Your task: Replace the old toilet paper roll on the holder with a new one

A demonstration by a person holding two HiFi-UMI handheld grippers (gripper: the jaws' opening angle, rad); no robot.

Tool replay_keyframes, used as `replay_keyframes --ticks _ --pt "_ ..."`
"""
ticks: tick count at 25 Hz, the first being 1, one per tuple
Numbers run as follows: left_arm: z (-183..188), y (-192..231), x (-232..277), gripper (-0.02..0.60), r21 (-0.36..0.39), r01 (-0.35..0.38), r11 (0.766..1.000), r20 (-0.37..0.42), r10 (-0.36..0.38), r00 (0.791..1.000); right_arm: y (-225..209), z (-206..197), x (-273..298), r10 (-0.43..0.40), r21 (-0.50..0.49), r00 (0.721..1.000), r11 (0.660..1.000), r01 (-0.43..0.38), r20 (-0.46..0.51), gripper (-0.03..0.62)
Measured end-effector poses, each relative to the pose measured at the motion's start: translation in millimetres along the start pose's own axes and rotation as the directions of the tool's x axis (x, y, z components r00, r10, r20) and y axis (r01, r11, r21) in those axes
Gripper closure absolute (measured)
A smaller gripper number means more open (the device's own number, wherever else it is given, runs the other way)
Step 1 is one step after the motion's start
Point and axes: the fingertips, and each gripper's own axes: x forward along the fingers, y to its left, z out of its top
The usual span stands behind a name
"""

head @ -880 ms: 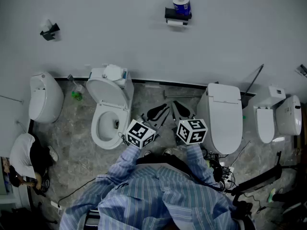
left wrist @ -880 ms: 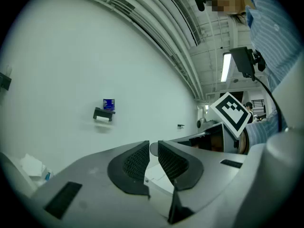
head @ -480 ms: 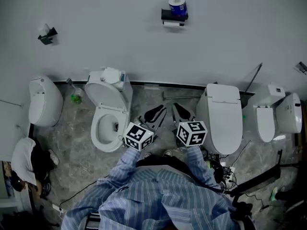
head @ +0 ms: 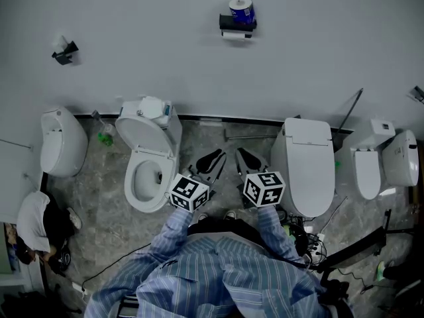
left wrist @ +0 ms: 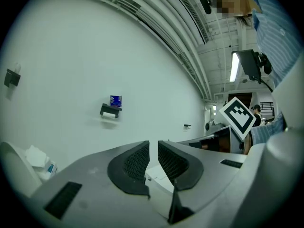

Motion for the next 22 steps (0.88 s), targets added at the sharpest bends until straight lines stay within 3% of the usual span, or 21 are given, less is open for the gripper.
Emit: replay_keyframes --ticks 9,17,22 --pt "-14.2 -10.7 26.0 0.540 -0.038 -0.035 0.999 0.009 0.035 0.999 -32.8 -12.8 -11.7 0.031 -0.011 0.999 0.999 -0.031 -0.032 0.572" --pt "-31.7 -20.8 39.0 0.540 -0.037 -0.035 0.999 -0.050 0.033 0.998 -52.0 -19.1 -10.7 0.043 0.007 0.998 0.999 -0.043 -0.046 0.572" --pt "-36.7 -9.9 48.5 0.540 -0.074 -0.043 0.996 -0.058 0.039 0.998 -62.1 -15.7 3.1 0.049 0.007 0.997 0.999 -0.048 -0.062 0.572"
